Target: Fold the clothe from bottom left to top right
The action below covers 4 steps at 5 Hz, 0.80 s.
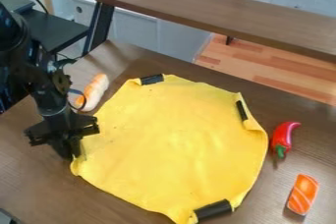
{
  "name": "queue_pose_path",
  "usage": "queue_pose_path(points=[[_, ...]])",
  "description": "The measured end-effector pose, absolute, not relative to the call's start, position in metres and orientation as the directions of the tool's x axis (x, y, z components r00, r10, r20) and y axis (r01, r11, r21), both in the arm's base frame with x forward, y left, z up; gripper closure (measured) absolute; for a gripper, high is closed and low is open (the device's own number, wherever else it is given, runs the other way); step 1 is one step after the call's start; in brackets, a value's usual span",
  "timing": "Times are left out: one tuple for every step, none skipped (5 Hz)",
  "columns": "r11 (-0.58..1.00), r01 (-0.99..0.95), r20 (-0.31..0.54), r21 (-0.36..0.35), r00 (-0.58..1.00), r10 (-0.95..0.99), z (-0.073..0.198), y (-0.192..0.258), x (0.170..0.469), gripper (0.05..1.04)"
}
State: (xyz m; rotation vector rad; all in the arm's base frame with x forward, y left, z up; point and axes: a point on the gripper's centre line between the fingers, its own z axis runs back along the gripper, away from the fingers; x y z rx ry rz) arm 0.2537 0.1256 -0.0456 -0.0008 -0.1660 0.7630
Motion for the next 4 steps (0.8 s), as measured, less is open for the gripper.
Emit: queue_pose_path(points=[[0.709,-0.699,0.072,-0.088,0.706,0.705,-0.037,0.115,0.248,1.014],[0.651,-0.746,0.031,-0.140,0.654,0.756,-0.008,0.113,0.268,1.034],[0.635,-0.754,0.001,-0.167,0.644,0.765,0.012,0.094,0.298,1.034],[0.637,-0.754,-0.042,-0.161,0.650,0.759,0.010,0.065,0.334,1.034]])
